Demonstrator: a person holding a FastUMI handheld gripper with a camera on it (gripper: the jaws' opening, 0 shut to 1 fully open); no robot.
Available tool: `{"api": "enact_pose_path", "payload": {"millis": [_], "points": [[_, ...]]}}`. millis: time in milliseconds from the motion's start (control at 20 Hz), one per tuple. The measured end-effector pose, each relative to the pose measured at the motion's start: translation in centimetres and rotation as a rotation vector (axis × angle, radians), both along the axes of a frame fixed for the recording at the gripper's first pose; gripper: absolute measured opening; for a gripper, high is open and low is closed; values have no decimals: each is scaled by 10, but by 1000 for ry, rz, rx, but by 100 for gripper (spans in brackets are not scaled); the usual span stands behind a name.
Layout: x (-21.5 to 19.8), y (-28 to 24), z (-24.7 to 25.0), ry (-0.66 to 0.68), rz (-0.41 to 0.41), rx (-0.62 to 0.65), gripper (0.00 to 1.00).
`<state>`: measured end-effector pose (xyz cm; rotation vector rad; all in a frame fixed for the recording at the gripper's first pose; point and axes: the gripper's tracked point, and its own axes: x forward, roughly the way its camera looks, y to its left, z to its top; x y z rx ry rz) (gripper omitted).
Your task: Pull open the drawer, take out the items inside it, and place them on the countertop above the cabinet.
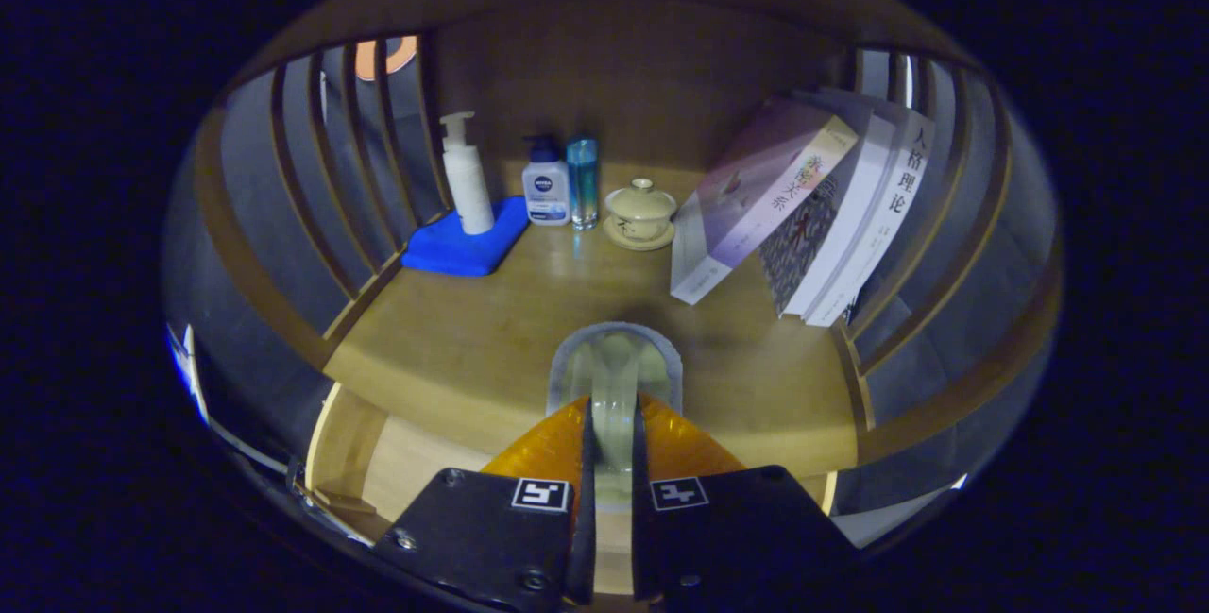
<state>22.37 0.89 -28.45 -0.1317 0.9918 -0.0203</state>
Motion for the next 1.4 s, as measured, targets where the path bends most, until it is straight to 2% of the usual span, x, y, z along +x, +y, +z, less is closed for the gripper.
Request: {"api": "enact_pose_path", "payload": {"millis": [400, 600, 750, 850, 1000, 1200, 1300, 1400], "points": [[40, -9, -27, 43, -47, -26, 18], [52, -13, -36, 16, -94, -24, 18], [54, -15, -45, 0, -112, -7, 22], [57, -13, -44, -25, -129, 20, 27], [53, -12, -37, -46, -137, 42, 47], [45, -5, -9, -107, -103, 39, 48], [28, 12, 7, -132, -61, 87, 48], [3, 23, 14, -151, -19, 108, 68]]}}
